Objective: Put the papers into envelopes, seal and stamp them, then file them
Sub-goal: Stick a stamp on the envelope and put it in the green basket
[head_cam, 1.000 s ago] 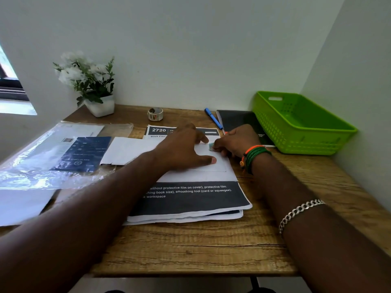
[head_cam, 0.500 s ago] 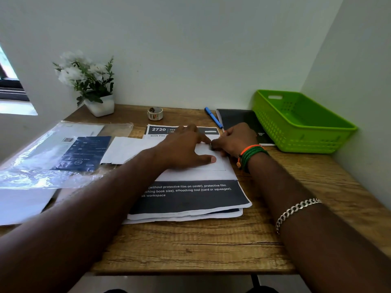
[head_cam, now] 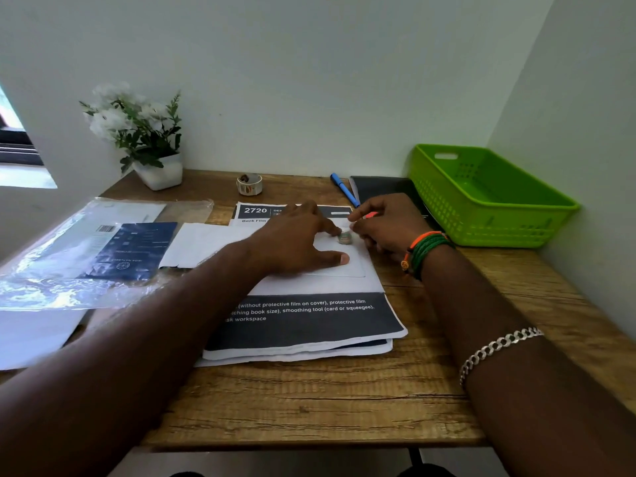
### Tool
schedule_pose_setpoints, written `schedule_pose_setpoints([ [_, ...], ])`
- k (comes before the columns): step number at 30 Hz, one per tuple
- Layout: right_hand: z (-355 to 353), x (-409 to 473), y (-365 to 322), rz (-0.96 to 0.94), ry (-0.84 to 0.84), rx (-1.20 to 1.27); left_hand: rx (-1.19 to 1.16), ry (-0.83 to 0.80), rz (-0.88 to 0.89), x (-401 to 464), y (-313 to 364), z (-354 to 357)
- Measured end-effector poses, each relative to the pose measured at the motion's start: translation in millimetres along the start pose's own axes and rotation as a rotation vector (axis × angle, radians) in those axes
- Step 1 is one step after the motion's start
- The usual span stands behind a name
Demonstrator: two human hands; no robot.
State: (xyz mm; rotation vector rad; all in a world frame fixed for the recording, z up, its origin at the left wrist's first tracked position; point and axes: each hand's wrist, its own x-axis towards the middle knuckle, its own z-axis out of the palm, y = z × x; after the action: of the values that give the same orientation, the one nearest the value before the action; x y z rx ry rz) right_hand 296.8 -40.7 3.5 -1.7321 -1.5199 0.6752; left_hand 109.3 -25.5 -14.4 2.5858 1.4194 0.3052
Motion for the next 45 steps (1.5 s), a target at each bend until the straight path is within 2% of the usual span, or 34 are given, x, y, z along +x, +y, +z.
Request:
schedule_pose_setpoints([
  [4,-5.9,3.4,3.2,-0.127,0.098,-0.097,-0.005,-0.007,-0.01,-1.0,0.6,-1.3],
  [9,2.2,-0.4,2.0,-0.225,0.005,-0.34,0.026,-0.019,-0.017,-1.0,2.6,-1.0],
  [14,0.4,-2.5,0.9,-0.239,-0.038,-0.429,0.03,-0.016,-0.012,-2.2,4.3,-2.5],
  [26,-5.1,-5.8,-1.9,-0.201,-0.035,-0.41,0.05,-0.038,-0.025,-1.5,5.1,-4.5],
  [32,-5.5,0.2,0.9,-0.226,0.113,-0.381,0.06,-0.033,-0.024,-1.0,4.0,-3.6],
  [38,0.0,-6.0,-2.0,-0.303,-0.061,-0.513,0.069,-0.027,-0.02,-2.2,5.3,-4.4],
  [45,-6.4,-4.5,-2.1,-0.197,-0.028,-0.417,0.053,-0.026,-0.03,-1.6,4.6,-3.8],
])
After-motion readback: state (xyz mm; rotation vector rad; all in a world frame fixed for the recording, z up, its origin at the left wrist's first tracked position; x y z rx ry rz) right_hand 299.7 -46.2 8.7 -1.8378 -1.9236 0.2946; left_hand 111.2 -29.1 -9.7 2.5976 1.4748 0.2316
